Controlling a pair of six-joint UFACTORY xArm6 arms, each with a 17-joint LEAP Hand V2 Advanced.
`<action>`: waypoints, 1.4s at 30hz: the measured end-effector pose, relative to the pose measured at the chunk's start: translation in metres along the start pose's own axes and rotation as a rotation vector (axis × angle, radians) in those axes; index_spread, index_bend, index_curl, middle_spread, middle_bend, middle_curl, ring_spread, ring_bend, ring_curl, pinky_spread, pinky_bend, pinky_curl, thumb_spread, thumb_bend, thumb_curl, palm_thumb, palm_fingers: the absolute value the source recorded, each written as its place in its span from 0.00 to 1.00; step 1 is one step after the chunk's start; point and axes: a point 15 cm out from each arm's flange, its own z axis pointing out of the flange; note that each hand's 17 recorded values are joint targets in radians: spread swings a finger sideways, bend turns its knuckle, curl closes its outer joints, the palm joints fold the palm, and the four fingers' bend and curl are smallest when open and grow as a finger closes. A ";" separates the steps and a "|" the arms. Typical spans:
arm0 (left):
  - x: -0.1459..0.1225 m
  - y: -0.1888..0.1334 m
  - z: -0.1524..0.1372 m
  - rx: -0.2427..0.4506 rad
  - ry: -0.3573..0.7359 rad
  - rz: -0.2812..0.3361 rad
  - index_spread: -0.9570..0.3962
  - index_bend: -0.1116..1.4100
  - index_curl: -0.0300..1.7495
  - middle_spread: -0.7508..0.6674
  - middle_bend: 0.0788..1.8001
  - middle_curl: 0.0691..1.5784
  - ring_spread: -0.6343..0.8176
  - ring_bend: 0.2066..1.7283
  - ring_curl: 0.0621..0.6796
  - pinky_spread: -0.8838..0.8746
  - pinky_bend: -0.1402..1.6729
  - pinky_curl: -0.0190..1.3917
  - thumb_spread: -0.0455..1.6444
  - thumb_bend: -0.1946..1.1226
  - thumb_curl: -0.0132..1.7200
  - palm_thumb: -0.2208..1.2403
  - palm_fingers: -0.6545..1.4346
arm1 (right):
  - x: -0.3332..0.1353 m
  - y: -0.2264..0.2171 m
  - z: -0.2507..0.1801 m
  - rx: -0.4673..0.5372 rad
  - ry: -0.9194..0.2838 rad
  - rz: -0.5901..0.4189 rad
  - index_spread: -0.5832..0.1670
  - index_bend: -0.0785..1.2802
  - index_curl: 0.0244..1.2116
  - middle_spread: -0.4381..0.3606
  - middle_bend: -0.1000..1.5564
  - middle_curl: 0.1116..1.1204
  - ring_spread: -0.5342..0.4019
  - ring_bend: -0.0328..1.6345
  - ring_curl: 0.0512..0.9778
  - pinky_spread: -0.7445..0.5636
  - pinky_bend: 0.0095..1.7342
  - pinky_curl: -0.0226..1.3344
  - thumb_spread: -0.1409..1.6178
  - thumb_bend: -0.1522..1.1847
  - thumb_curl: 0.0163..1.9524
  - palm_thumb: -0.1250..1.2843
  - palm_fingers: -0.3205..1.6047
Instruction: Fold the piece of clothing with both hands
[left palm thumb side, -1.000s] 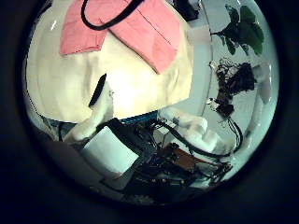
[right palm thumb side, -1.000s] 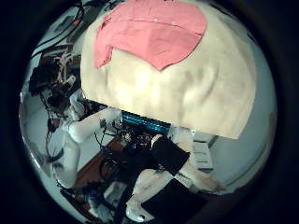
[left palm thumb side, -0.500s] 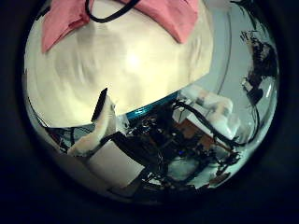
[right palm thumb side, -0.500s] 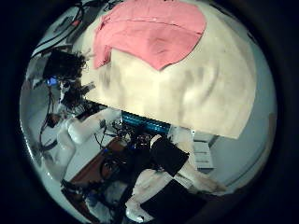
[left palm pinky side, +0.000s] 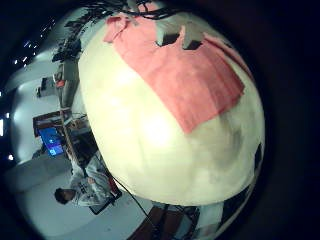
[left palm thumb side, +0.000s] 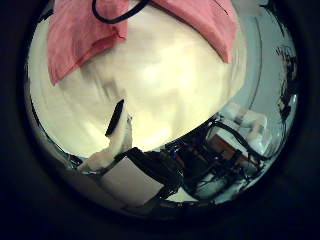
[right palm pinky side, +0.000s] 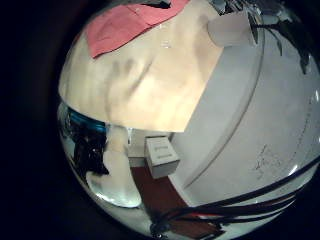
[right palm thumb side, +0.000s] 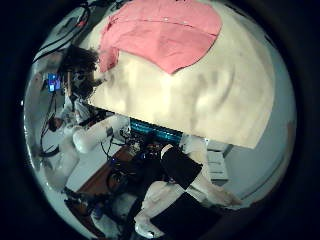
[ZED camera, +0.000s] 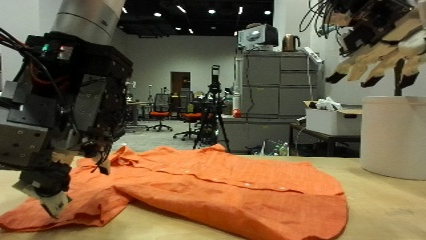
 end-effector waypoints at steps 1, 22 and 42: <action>-0.001 -0.001 0.002 0.000 -0.002 -0.001 0.80 0.17 0.16 0.73 0.08 0.15 0.77 0.17 0.30 0.76 0.25 0.24 0.66 0.13 0.20 0.54 0.32 | 0.000 0.000 0.000 0.001 0.000 -0.001 0.38 0.17 0.20 0.69 0.18 0.23 0.85 0.26 0.20 0.84 0.26 0.23 0.70 0.10 0.13 0.43 0.22; -0.021 -0.014 0.020 -0.063 -0.031 -0.046 0.55 0.20 0.19 0.29 0.40 0.30 0.21 0.34 0.39 0.29 0.38 0.28 0.66 0.14 0.20 0.56 0.85 | 0.000 0.002 -0.003 0.010 0.000 0.000 0.37 0.18 0.21 0.68 0.18 0.22 0.85 0.25 0.19 0.84 0.25 0.23 0.70 0.10 0.13 0.43 0.23; -0.006 0.026 -0.020 -0.167 -0.034 0.043 0.28 0.33 0.38 0.16 0.51 0.46 0.09 0.63 0.74 0.10 0.60 0.41 0.61 0.12 0.29 0.66 0.79 | 0.002 0.005 -0.003 0.007 0.000 0.005 0.36 0.18 0.21 0.66 0.18 0.22 0.85 0.24 0.19 0.84 0.24 0.23 0.70 0.10 0.13 0.43 0.25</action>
